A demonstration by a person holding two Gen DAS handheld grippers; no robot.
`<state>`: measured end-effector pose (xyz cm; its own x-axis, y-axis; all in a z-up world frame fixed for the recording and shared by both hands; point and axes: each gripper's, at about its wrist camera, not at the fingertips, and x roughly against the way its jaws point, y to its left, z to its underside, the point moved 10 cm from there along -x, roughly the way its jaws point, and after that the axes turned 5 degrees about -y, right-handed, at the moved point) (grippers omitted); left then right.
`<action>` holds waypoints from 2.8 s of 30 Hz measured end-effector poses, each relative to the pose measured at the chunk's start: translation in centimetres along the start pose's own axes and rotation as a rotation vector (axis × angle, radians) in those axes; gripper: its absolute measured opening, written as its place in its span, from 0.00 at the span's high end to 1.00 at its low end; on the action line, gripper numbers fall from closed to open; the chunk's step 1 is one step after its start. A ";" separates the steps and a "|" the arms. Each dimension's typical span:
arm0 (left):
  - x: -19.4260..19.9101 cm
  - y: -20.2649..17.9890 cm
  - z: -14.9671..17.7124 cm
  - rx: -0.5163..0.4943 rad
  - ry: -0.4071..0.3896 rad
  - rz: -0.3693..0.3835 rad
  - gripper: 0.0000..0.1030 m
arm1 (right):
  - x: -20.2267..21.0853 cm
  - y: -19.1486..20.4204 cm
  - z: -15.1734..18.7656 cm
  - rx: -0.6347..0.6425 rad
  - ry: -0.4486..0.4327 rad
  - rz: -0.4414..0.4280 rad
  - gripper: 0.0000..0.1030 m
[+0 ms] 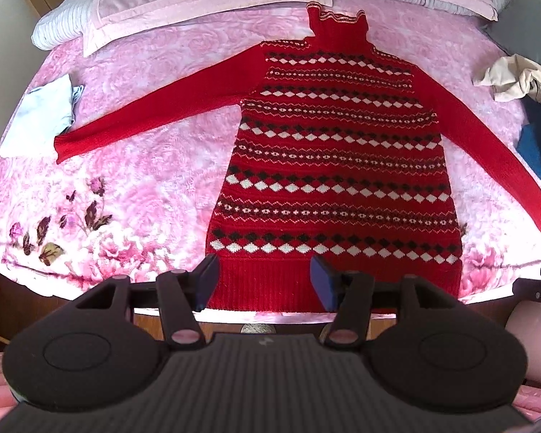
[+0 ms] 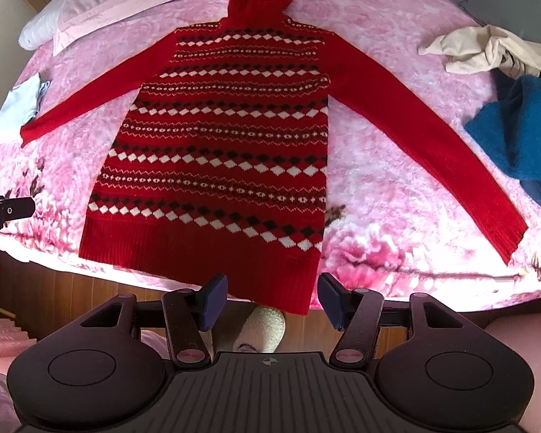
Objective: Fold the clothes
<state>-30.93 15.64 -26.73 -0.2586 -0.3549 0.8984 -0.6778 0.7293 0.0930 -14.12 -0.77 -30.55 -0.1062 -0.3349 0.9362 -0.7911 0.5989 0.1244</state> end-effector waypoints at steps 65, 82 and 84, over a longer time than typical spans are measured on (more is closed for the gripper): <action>-28.6 37.5 -14.0 0.915 -0.427 -0.120 0.93 | -23.1 -2.8 -12.9 -0.355 -0.074 0.255 0.43; -23.9 -8.9 -17.2 0.062 -0.308 0.666 0.74 | -19.5 -10.9 -16.3 -0.591 -0.314 0.060 0.43; -25.5 -7.5 -15.1 0.034 -0.263 0.594 0.75 | -19.5 -11.4 -16.9 -0.625 -0.346 0.004 0.43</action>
<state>-8.81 28.04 -43.81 -0.7531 -0.0316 0.6572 -0.3879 0.8281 -0.4047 7.16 11.27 -44.64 -0.3754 -0.4816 0.7919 -0.3080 0.8707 0.3835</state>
